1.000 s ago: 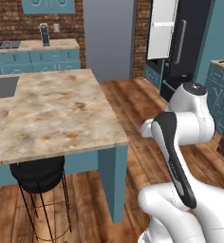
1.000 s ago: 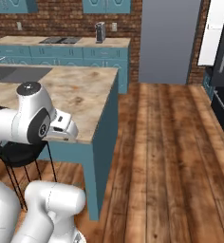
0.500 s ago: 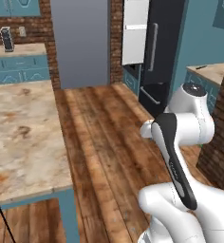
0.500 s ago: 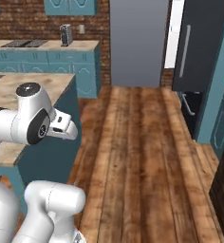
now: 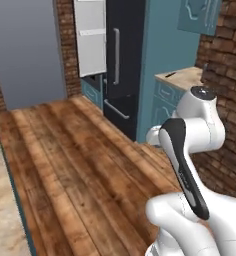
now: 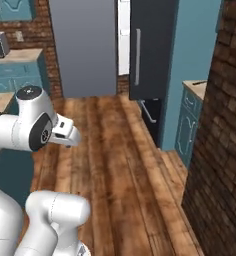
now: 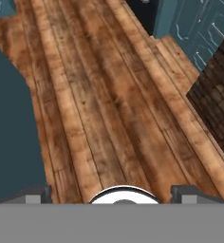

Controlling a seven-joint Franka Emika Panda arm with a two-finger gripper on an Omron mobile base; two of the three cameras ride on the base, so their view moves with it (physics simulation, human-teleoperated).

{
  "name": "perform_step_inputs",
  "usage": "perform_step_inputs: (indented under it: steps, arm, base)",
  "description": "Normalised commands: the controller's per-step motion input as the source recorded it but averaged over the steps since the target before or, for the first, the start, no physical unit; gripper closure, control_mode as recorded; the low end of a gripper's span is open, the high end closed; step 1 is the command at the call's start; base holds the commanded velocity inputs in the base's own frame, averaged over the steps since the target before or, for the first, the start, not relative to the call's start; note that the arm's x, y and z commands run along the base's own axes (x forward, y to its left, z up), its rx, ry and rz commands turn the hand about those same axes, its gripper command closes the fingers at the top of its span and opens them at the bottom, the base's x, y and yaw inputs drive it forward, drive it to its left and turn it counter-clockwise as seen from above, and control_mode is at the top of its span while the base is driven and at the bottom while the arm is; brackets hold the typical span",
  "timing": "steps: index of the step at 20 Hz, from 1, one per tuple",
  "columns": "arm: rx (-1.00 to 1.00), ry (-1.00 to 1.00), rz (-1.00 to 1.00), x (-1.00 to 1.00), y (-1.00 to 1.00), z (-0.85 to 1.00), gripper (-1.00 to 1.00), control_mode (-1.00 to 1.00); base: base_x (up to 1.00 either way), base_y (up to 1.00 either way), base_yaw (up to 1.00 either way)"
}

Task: Retrieve the butter from the fridge and place it on a plate on the dining table. Then retrieve the butter knife by the fridge and place it near the plate.

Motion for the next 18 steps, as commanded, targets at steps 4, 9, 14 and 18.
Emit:
perform_step_inputs:
  steps: [4, 9, 14, 18]
  arm:
    - [0.00, 0.00, 0.00, 0.00, 0.00, 0.00, -1.00, 1.00]
    - [0.00, 0.00, 0.00, 0.00, 0.00, 0.00, -1.00, 1.00]
    - [0.00, 0.00, 0.00, 0.00, 0.00, 0.00, -1.00, 1.00]
    - [0.00, 0.00, 0.00, 0.00, 0.00, 0.00, -1.00, 1.00]
  base:
    - [0.76, 0.00, -0.54]
    - [0.99, -0.08, -0.36]
    - [1.00, -0.08, -0.01]
    - [1.00, -0.03, 0.00]
